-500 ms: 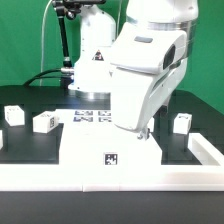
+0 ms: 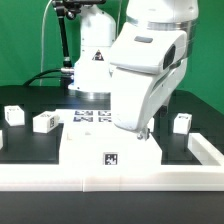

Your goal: Assemble one leg

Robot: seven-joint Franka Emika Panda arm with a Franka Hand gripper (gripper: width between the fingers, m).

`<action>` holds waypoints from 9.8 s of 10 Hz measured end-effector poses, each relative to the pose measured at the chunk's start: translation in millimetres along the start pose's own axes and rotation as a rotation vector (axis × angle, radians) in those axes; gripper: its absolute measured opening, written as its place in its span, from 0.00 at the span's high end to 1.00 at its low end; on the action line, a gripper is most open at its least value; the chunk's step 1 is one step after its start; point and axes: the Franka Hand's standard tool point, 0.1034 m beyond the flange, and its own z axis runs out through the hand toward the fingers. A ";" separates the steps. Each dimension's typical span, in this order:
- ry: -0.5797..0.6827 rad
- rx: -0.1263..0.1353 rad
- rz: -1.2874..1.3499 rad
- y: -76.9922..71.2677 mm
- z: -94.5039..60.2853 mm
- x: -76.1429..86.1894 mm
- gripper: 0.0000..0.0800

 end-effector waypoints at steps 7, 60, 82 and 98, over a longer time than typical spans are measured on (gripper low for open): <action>0.058 -0.174 -0.395 -11.3 12.6 -41.5 0.19; 0.083 -0.235 -0.525 -101.1 92.6 -22.1 0.20; 0.322 -0.144 0.847 -164.1 68.2 -13.7 0.19; 0.173 0.125 1.449 -193.7 77.7 -7.7 0.19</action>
Offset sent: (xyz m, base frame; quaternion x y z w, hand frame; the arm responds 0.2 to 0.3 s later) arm -0.0334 -0.0056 -0.0037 -0.0269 0.0532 -0.1055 0.9926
